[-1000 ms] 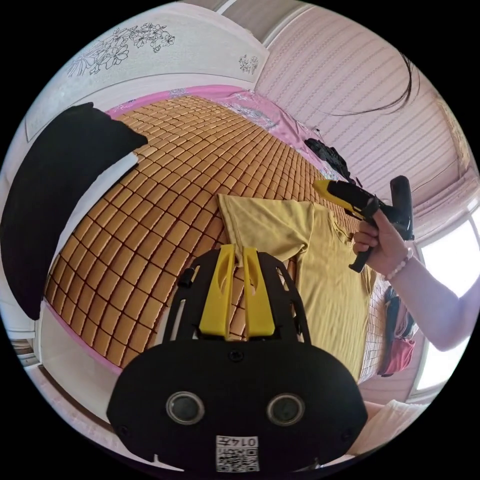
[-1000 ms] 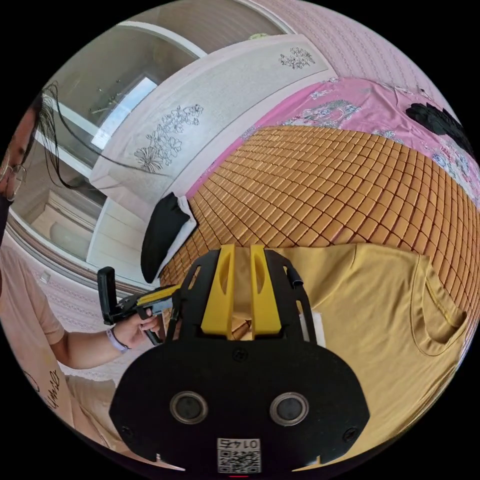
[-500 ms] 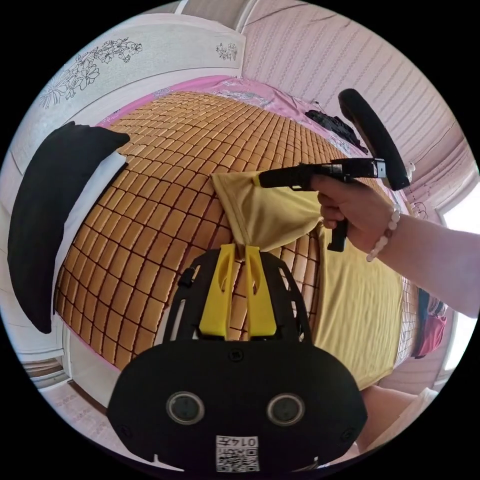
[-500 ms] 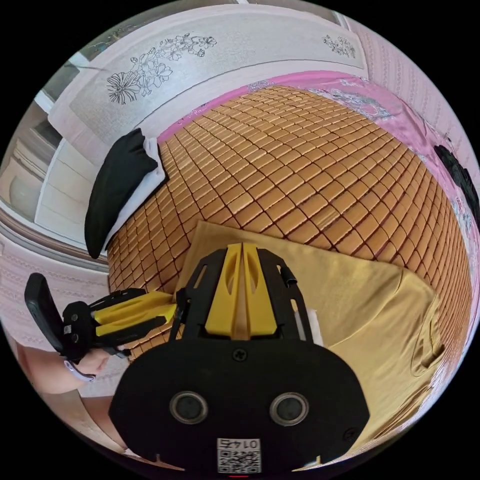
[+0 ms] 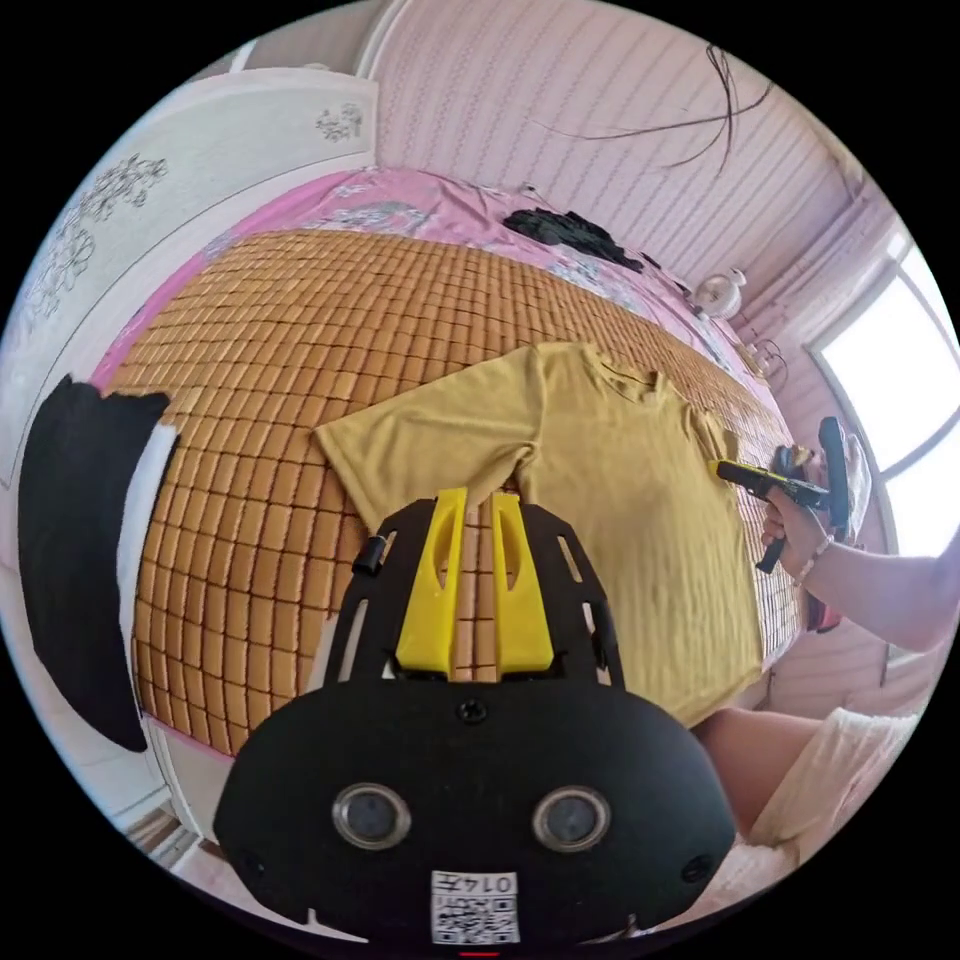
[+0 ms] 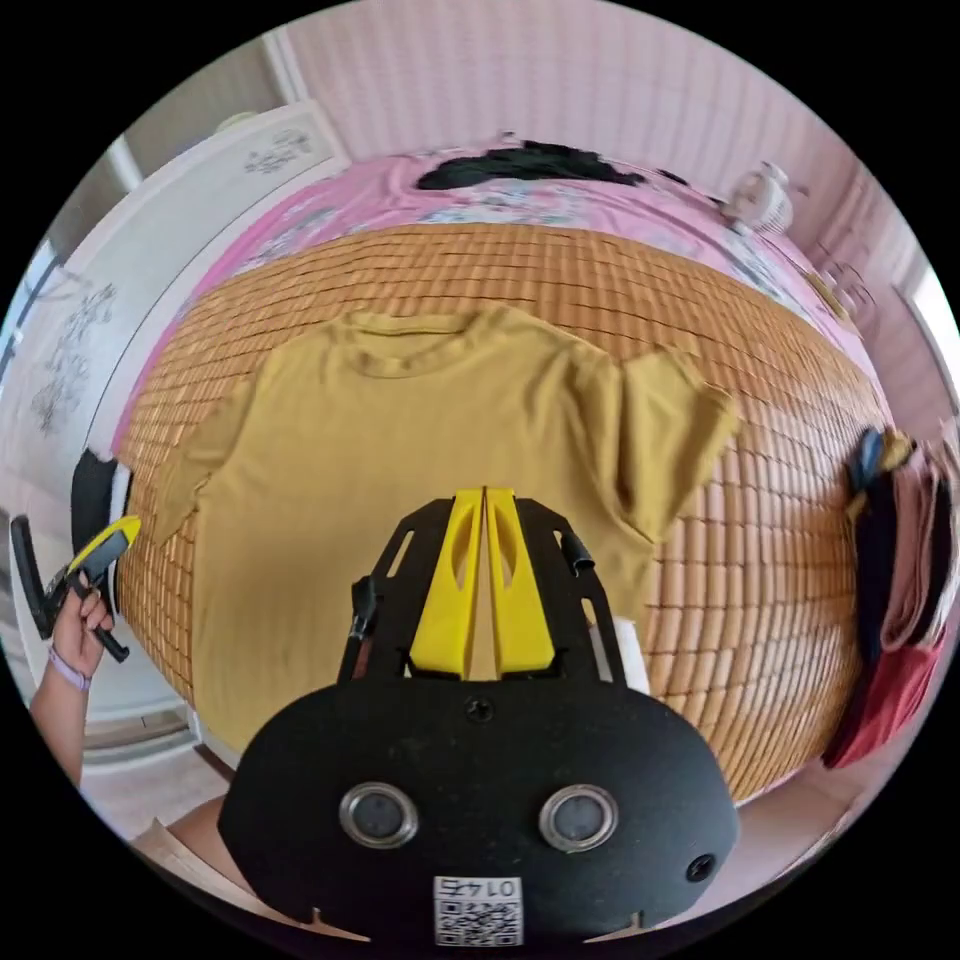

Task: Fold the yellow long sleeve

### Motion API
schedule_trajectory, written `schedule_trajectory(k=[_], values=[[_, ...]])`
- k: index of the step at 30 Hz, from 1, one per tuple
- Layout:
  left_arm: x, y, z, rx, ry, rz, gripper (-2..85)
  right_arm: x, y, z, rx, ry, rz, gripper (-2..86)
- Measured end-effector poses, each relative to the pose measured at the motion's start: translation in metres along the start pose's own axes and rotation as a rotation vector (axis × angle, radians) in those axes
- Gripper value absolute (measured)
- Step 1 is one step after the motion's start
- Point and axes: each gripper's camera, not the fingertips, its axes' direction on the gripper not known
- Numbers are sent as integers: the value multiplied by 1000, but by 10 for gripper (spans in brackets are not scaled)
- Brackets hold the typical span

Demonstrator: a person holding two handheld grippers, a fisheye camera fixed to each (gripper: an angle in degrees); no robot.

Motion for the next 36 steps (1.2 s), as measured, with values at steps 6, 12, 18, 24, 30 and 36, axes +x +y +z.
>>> schedule_trajectory(k=[6, 12, 18, 24, 30, 36], values=[[113, -36, 56, -28, 187, 165, 50, 159, 3, -36, 67, 82, 312, 84], [235, -78, 112, -21, 326, 401, 52, 239, -4, -54, 146, 8, 385, 79], [328, -116, 167, -34, 325, 542, 54, 258, -18, -49, 142, -137, 305, 51], [393, -117, 195, -49, 355, 573, 53, 288, 25, -113, 224, -130, 366, 16], [462, -103, 229, -114, 416, 662, 53, 306, 100, -157, 104, -78, 457, 37], [530, -88, 274, -198, 418, 800, 52, 312, 122, -150, 74, -144, 479, 51]])
